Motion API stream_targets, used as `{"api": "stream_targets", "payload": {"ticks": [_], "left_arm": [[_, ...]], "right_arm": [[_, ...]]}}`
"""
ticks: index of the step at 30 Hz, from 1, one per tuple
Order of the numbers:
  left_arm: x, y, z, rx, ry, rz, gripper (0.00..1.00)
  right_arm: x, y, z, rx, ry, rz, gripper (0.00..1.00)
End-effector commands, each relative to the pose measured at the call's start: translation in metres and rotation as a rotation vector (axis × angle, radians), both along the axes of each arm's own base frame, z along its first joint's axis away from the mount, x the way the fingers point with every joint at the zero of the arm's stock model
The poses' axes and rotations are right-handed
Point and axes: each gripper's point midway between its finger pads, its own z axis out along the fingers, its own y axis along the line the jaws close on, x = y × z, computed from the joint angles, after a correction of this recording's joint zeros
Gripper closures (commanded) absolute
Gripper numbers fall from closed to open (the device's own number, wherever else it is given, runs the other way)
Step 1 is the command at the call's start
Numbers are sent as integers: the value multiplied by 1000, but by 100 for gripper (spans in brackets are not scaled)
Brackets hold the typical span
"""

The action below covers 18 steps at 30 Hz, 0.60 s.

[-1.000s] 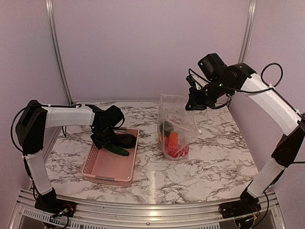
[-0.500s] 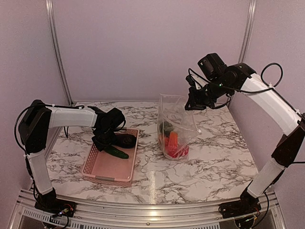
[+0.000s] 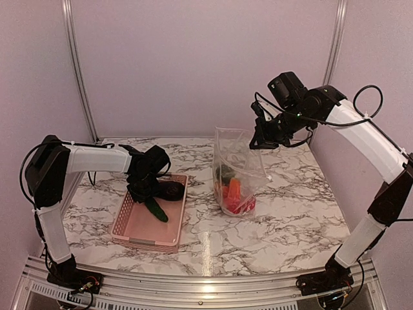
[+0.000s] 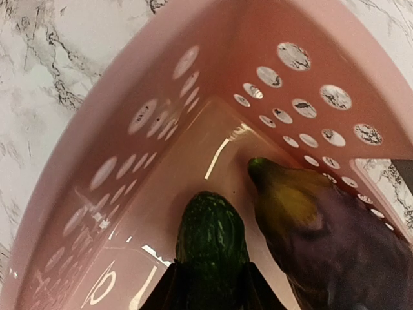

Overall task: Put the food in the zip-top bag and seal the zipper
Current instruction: Pick up the fake vegetable from the bin.

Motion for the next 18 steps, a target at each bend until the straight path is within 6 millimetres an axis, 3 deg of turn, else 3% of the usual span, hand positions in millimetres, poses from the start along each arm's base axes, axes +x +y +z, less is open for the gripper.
{"api": "stream_targets", "payload": {"ticks": [1, 7, 11, 18], "left_arm": [[-9, 5, 1, 4, 21, -31, 76], [-7, 8, 45, 21, -51, -104, 80], [-4, 9, 85, 92, -130, -191, 83], [19, -18, 187, 171, -398, -329, 87]], "right_arm": [[-4, 1, 11, 25, -28, 5, 100], [-8, -1, 11, 38, -31, 0, 100], [-8, -1, 13, 42, -37, 4, 100], [-7, 3, 23, 49, -44, 22, 100]]}}
